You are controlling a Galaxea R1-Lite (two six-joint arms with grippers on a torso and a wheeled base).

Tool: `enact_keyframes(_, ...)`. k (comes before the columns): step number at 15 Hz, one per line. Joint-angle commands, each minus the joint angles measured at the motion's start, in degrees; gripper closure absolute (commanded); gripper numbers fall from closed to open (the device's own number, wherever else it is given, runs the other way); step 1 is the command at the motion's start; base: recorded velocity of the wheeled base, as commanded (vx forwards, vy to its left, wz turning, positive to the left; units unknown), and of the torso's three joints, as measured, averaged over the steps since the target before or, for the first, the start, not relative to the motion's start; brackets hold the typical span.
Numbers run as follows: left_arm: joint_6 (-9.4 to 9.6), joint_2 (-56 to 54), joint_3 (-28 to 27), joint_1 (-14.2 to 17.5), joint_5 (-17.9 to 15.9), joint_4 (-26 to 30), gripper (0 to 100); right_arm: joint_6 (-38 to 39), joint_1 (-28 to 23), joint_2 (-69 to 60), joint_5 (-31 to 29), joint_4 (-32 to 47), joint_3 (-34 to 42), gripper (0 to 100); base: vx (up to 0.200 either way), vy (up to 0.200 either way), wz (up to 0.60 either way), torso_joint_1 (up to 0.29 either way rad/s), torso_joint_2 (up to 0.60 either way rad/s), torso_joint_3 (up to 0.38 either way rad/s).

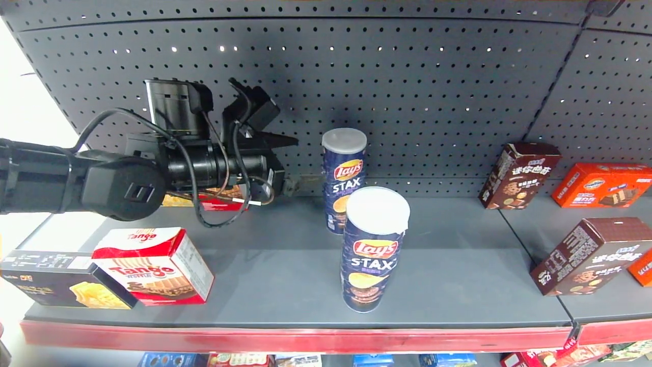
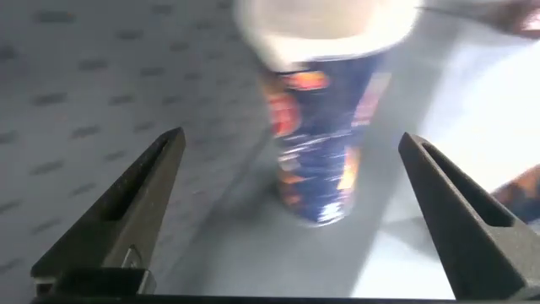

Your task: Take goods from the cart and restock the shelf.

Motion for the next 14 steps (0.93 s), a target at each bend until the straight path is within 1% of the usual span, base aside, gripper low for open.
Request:
enact_keyframes(1, 0.03, -2.35, 0.40, -0.09, 4.63, 0.10, 0, -0.01, -0.01, 0.07, 0.01, -0.01, 0.00, 0, 0.000, 0.000, 0.00, 0.000, 0.00, 0.000)
enact_keyframes(2, 0.03, -2.88, 1.02, -0.18, 7.53, 0.37, 0, -0.01, -0.01, 0.07, 0.01, -0.01, 0.00, 0, 0.000, 0.000, 0.00, 0.000, 0.00, 0.000)
enact_keyframes(4, 0.39, -5.78, 4.18, -1.06, 17.64, 2.56, 0, -0.01, -0.01, 0.07, 0.01, -0.01, 0.00, 0, 0.000, 0.000, 0.00, 0.000, 0.00, 0.000)
enact_keyframes(8, 0.30, -8.42, 9.37, -4.05, 29.51, 2.21, 0, -0.01, -0.01, 0.07, 0.01, -0.01, 0.00, 0, 0.000, 0.000, 0.00, 0.000, 0.00, 0.000)
enact_keyframes(10, 0.03, -8.42, 9.37, -5.28, 33.99, 2.04, 0, -0.01, -0.01, 0.07, 0.01, -0.01, 0.00, 0, 0.000, 0.000, 0.00, 0.000, 0.00, 0.000)
enact_keyframes(11, 0.03, -7.89, 9.02, -5.80, 37.59, 1.42, 0, -0.01, -0.01, 0.07, 0.01, -0.01, 0.00, 0, 0.000, 0.000, 0.00, 0.000, 0.00, 0.000)
enact_keyframes(13, -0.05, -7.10, 9.72, -6.68, 39.88, 0.28, 0, -0.01, -0.01, 0.07, 0.01, -0.01, 0.00, 0, 0.000, 0.000, 0.00, 0.000, 0.00, 0.000)
enact_keyframes(14, -0.05, -7.10, 10.60, -7.47, 39.96, 0.10, 0, -0.01, -0.01, 0.07, 0.01, -0.01, 0.00, 0, 0.000, 0.000, 0.00, 0.000, 0.00, 0.000)
